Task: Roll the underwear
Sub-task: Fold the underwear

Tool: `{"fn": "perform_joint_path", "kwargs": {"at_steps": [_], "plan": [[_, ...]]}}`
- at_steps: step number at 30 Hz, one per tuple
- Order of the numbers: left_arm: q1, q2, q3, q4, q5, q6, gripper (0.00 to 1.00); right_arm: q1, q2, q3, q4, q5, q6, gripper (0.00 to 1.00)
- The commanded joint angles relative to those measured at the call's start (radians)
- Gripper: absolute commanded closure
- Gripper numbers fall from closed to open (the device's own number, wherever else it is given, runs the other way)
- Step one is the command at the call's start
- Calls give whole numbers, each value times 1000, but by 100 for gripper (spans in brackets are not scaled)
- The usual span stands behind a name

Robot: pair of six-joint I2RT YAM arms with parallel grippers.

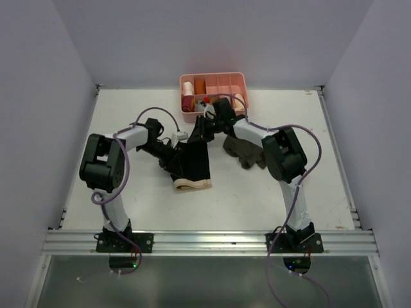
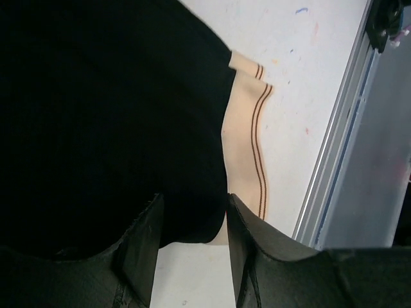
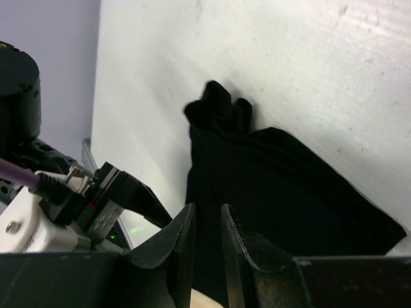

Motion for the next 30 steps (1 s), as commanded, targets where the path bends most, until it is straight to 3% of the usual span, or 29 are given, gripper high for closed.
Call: {"fn": "perform_joint_path", "kwargs": {"at_steps": [1, 7, 11, 18, 24, 30], "plan": [[-7, 48, -5, -40, 12, 32, 54, 14, 56, 32, -33, -30, -36, 75], [14, 177, 18, -70, -106, 7, 56, 14, 73, -96, -57, 15, -90, 76], [56, 215, 85, -94, -221, 44, 57, 13, -5, -251, -50, 59, -95, 78], [88, 296, 372, -133, -341, 138, 55, 20, -170, -468, 25, 28, 11, 79], [108, 294, 605, -157, -223, 150, 52, 66, -315, -461, 83, -58, 163, 68], [178, 139, 532, -159, -18, 76, 52, 13, -351, -283, -31, -42, 94, 62]]}}
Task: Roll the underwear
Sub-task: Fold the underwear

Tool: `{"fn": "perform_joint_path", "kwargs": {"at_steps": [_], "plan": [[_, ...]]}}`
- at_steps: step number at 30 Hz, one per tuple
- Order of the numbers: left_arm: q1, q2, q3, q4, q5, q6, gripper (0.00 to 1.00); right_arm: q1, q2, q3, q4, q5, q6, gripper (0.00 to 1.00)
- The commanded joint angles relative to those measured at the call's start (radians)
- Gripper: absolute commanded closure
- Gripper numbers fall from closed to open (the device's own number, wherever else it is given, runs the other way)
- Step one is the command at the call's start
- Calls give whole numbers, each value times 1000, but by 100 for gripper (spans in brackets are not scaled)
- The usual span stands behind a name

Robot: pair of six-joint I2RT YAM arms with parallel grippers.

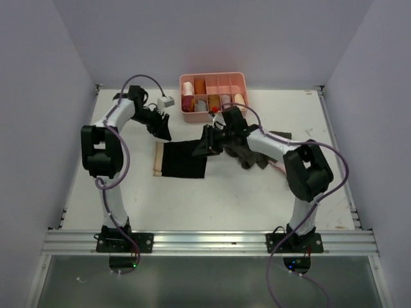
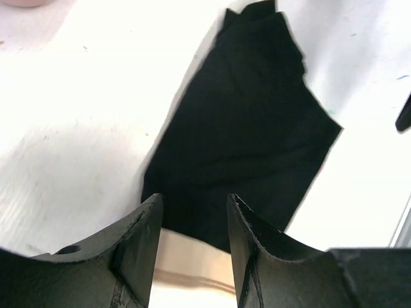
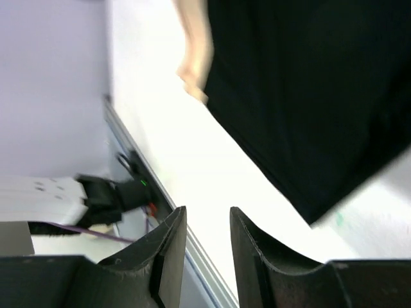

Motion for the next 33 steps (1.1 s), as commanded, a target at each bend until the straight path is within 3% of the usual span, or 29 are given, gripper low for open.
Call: {"fn": "perform_joint_path", "kwargs": {"at_steps": [1, 8, 15, 19, 33], "plan": [[50, -145, -62, 44, 147, -41, 52, -45, -46, 152, -3, -9, -13, 61], [70, -211, -352, 345, 379, -372, 51, -49, 181, 303, 131, 11, 26, 58], [78, -156, -463, 592, 304, -553, 49, -48, 324, 315, 261, 15, 123, 55], [151, -104, -516, 748, 319, -698, 47, -63, 381, 292, 259, 57, 105, 54], [237, 46, -578, 838, 319, -794, 48, -97, 435, 231, 230, 51, 79, 55]]}}
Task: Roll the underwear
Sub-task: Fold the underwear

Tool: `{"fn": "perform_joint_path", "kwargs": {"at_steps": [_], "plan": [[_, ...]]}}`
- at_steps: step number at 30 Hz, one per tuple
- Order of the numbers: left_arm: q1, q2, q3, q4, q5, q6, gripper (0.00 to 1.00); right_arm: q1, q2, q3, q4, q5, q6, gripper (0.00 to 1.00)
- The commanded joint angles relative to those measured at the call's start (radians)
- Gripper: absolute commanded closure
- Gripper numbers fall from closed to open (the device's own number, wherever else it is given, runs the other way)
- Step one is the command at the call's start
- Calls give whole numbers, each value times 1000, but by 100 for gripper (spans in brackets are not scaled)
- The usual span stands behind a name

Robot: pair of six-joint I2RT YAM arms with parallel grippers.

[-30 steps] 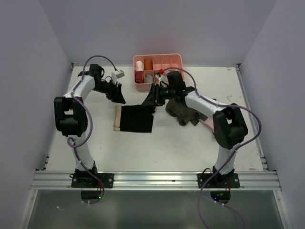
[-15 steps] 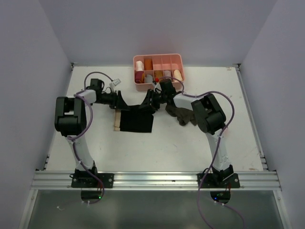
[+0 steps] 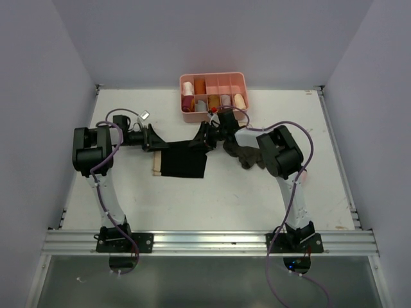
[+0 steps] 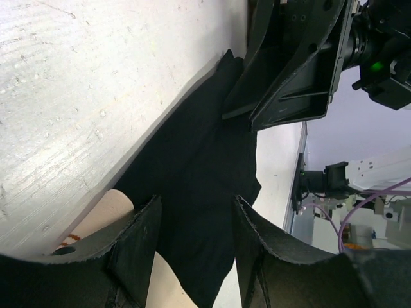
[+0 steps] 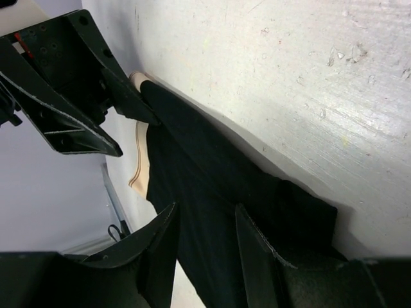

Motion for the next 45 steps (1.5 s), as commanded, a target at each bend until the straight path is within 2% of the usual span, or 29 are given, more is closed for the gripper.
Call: {"fn": "perform_joint_path", "kwargs": {"at_steps": [1, 4, 6, 8, 10, 11, 14, 16, 20, 22, 27, 31, 34, 38, 40, 44, 45], "plan": [[29, 47, -24, 27, -79, -3, 47, -19, 9, -28, -39, 37, -47, 55], [29, 35, -4, 15, -13, 9, 47, -21, -35, -15, -43, 22, -64, 48], [29, -3, 25, -43, -2, 46, 46, -21, -75, 12, -69, 10, -101, 37], [30, -48, 82, -141, 26, 124, 46, -21, -141, 40, -98, -6, -127, 25], [32, -69, 158, -239, 42, 254, 46, -21, -180, 72, -149, -30, -193, 22], [32, -92, 186, -355, 41, 306, 46, -21, -215, 86, -205, -36, -213, 22], [32, -138, 238, -498, 21, 470, 45, -21, -266, 103, -293, -52, -262, 23], [32, -169, 197, -505, 21, 497, 45, -21, -275, 78, -293, -64, -253, 24], [26, -191, 84, -487, 49, 517, 45, -7, -283, -59, -154, -133, -175, 22], [20, -184, 21, -477, 61, 532, 45, 5, -258, -75, -141, -135, -168, 22], [6, -134, -62, -453, -5, 534, 45, 43, -172, -72, -177, -145, -199, 24], [7, -57, -64, -467, -43, 529, 47, 51, -94, -86, -209, -133, -219, 27], [7, -60, -88, -422, -88, 478, 47, 50, -76, -97, -296, -83, -282, 30], [7, -71, -94, -480, -123, 507, 48, 40, -106, -132, -345, -64, -340, 32], [7, -83, -97, -519, -126, 563, 48, 40, -137, -149, -362, -70, -360, 34], [10, -129, -48, -708, -102, 730, 47, 40, -252, -163, -373, -124, -437, 34], [10, -141, -13, -750, -82, 826, 47, 40, -308, -163, -370, -138, -446, 31]]}}
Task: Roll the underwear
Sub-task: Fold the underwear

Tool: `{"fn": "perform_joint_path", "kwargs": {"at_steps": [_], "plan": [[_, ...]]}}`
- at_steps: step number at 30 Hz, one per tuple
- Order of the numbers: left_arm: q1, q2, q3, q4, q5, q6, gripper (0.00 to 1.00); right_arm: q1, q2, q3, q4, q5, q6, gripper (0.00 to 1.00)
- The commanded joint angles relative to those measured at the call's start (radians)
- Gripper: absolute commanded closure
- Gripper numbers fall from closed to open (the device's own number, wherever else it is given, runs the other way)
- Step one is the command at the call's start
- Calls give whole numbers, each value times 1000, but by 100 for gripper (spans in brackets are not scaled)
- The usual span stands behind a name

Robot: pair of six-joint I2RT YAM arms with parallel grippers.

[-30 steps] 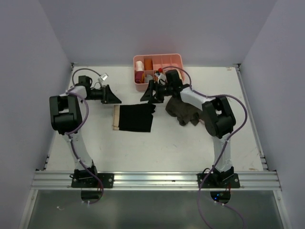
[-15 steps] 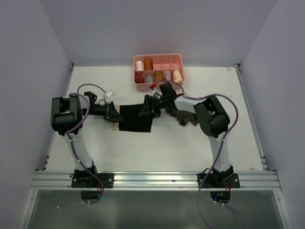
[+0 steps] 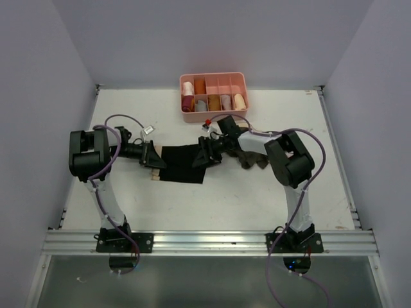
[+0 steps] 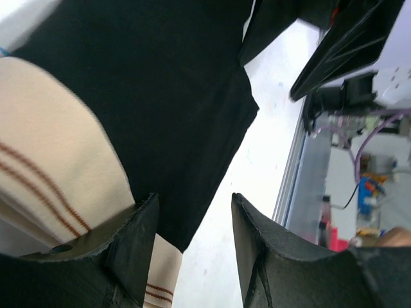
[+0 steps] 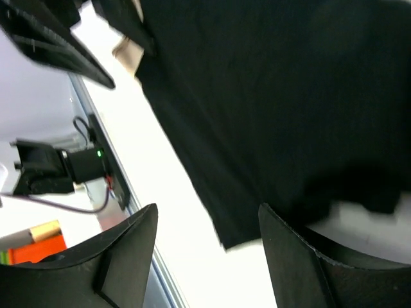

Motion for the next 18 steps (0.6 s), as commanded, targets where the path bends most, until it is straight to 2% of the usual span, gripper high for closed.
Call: {"fn": "perform_joint_path", "kwargs": {"at_steps": [1, 4, 5, 6, 8, 10, 11, 13, 14, 15, 18], "plan": [[7, -78, 67, -202, -63, 277, 46, -7, -159, -10, -77, -13, -118, 31], [7, -164, 133, -283, -115, 398, 46, -7, -280, -2, -125, 7, -251, 29], [7, -195, 143, -291, -129, 453, 44, -4, -304, 13, -161, 19, -385, 29], [6, -259, 147, -288, -161, 473, 44, -4, -356, 21, -198, 68, -453, 28], [3, -328, 137, -250, -197, 545, 43, -1, -399, 18, -269, 94, -648, 28], [4, -437, 85, -183, -266, 616, 43, 10, -464, 1, -295, 152, -754, 29], [1, -473, 56, -152, -290, 654, 43, 43, -482, -20, -307, 178, -887, 30], [1, -566, -47, -122, -359, 862, 43, 100, -499, -48, -335, 284, -1022, 33], [-5, -591, -85, -100, -387, 1024, 44, 155, -496, -75, -343, 306, -1151, 35], [-8, -612, -166, -84, -439, 1100, 44, 175, -492, -98, -331, 330, -1196, 36], [-17, -674, -291, -44, -479, 1348, 44, 249, -444, -161, -281, 381, -1351, 40]]}}
